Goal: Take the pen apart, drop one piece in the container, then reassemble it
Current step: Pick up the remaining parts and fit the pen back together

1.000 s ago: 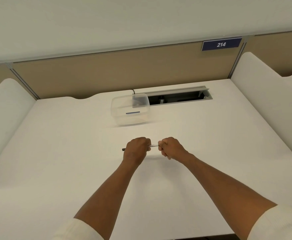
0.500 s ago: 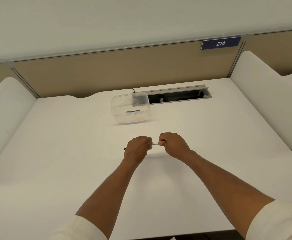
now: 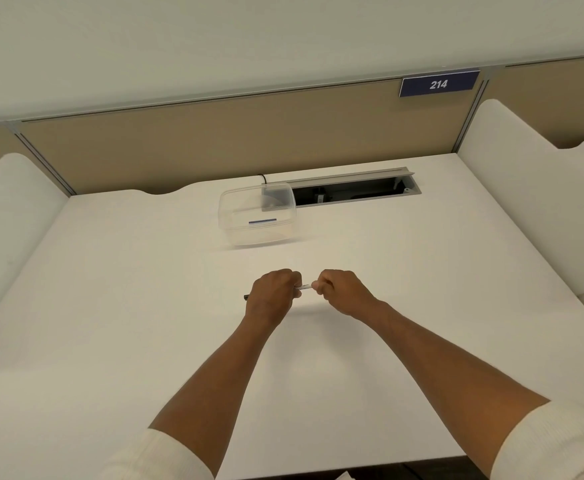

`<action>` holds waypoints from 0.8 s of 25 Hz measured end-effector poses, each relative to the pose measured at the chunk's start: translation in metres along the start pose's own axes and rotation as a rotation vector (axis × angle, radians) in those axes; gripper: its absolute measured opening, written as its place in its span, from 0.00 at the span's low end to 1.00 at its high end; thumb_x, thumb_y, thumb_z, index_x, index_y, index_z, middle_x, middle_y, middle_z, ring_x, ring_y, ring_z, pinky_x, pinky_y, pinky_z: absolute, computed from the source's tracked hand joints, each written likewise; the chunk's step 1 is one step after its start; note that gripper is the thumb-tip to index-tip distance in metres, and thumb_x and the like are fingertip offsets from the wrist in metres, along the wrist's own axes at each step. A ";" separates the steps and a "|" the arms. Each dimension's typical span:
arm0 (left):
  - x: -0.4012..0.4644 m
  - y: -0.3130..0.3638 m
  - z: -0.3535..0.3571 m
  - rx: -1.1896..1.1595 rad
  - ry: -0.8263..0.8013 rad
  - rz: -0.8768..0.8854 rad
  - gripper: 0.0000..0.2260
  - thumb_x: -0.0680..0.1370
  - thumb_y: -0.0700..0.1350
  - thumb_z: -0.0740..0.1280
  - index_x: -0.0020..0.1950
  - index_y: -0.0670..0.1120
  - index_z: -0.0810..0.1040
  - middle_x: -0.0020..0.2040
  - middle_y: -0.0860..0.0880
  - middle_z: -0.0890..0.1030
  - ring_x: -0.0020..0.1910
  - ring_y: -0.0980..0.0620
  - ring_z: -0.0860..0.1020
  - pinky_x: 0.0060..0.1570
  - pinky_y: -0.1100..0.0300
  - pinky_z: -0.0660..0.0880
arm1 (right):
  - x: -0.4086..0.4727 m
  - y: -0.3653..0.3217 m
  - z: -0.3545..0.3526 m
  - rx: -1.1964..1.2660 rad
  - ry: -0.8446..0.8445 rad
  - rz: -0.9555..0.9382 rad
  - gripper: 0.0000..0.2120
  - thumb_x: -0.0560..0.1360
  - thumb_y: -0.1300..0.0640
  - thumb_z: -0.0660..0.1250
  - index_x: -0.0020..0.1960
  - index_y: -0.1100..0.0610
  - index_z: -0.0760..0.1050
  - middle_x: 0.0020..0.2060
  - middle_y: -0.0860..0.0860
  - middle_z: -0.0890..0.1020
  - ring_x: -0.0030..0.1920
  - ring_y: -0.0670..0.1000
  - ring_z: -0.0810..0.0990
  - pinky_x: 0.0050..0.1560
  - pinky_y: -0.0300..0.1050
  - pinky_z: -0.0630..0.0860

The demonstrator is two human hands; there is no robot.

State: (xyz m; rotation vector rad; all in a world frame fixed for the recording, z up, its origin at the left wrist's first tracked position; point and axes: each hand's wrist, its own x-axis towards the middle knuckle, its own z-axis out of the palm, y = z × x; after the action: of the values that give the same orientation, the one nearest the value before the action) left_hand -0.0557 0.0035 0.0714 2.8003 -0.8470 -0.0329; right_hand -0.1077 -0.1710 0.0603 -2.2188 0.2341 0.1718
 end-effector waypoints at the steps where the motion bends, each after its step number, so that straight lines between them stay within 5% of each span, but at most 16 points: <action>1: 0.000 0.000 0.000 -0.011 -0.008 -0.004 0.01 0.76 0.42 0.68 0.47 0.48 0.79 0.42 0.51 0.80 0.39 0.47 0.75 0.35 0.57 0.66 | 0.000 0.003 -0.001 -0.046 0.009 -0.032 0.12 0.78 0.52 0.65 0.39 0.58 0.76 0.33 0.52 0.78 0.34 0.51 0.72 0.38 0.47 0.70; 7: 0.002 0.002 0.001 -0.072 -0.053 -0.006 0.02 0.75 0.44 0.70 0.45 0.48 0.78 0.41 0.51 0.80 0.41 0.47 0.76 0.37 0.56 0.70 | 0.002 0.007 -0.006 -0.110 -0.008 -0.088 0.17 0.79 0.51 0.63 0.32 0.54 0.76 0.30 0.48 0.81 0.32 0.50 0.74 0.38 0.48 0.72; 10: 0.006 0.004 -0.002 -0.078 -0.040 0.001 0.02 0.74 0.44 0.70 0.45 0.48 0.78 0.42 0.51 0.81 0.41 0.47 0.77 0.38 0.55 0.72 | 0.002 0.003 -0.004 -0.002 0.016 -0.008 0.25 0.81 0.48 0.59 0.27 0.53 0.72 0.21 0.45 0.74 0.25 0.45 0.71 0.32 0.41 0.69; 14: 0.010 0.006 -0.003 -0.082 -0.032 0.004 0.02 0.74 0.44 0.70 0.45 0.48 0.78 0.42 0.51 0.81 0.41 0.46 0.77 0.39 0.54 0.73 | 0.004 -0.001 -0.005 0.126 -0.006 0.110 0.28 0.82 0.44 0.56 0.27 0.56 0.72 0.20 0.47 0.75 0.21 0.44 0.70 0.32 0.39 0.69; 20: 0.012 0.002 -0.004 -0.082 -0.026 -0.026 0.03 0.74 0.45 0.70 0.44 0.48 0.77 0.41 0.50 0.80 0.41 0.46 0.76 0.37 0.55 0.71 | 0.006 0.007 -0.006 0.046 0.068 -0.096 0.13 0.79 0.51 0.65 0.38 0.56 0.77 0.32 0.50 0.79 0.34 0.49 0.73 0.39 0.46 0.70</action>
State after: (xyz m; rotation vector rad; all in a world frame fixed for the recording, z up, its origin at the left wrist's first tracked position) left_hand -0.0466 -0.0040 0.0758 2.7397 -0.7957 -0.1057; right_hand -0.1033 -0.1807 0.0574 -2.1869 0.1660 0.0381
